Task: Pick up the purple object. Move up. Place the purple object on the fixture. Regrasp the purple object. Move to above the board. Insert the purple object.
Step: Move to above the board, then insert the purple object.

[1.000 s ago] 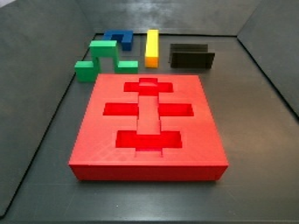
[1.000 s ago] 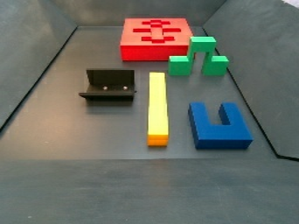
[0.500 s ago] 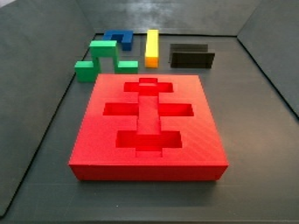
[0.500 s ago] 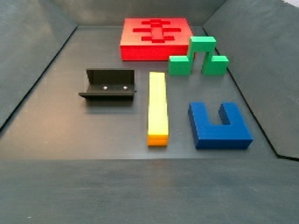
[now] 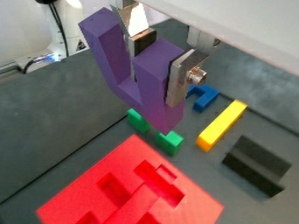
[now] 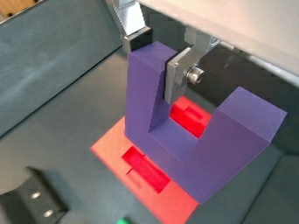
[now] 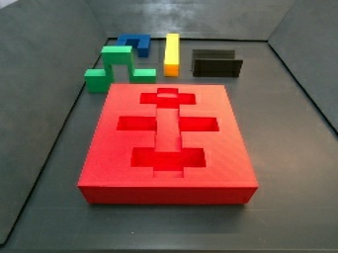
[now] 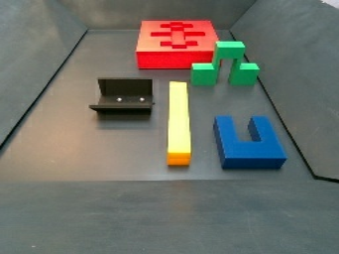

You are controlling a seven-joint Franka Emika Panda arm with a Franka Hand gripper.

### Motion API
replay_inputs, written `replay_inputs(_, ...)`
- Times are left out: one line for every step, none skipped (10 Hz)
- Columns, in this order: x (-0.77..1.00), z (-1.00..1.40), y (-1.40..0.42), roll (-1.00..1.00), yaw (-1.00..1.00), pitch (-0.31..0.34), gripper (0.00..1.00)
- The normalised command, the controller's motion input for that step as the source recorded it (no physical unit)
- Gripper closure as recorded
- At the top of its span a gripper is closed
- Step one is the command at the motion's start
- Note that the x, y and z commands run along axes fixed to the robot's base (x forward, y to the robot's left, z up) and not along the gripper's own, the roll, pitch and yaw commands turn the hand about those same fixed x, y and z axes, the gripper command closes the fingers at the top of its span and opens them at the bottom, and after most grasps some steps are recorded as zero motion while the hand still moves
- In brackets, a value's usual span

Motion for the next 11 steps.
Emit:
replay_inputs(-0.07, 0.00, 0.01, -0.31, -0.02, -0.033, 1.00)
replay_inputs(-0.05, 0.00, 0.01, -0.22, -0.02, -0.026, 1.00)
replay_inputs(0.00, -0.03, 0.00, -0.01, 0.00, -0.019, 1.00)
replay_inputs(0.00, -0.09, 0.00, -0.23, -0.04, -0.139, 1.00)
replay_inputs(0.23, 0.00, -0.03, -0.48, 0.00, -0.226, 1.00)
replay_inputs(0.19, -0.13, -0.39, -0.34, 0.02, -0.230, 1.00)
replay_inputs(0.19, -0.13, -0.38, -0.37, 0.08, -0.214, 1.00)
replay_inputs(0.24, -0.26, -0.43, -0.33, 0.21, -0.184, 1.00)
replay_inputs(0.30, -0.49, -0.59, -0.18, 0.26, -0.141, 1.00)
replay_inputs(0.33, -0.51, -0.56, -0.17, 0.30, -0.129, 1.00)
replay_inputs(0.23, -0.52, -0.59, -0.16, 0.32, -0.101, 1.00)
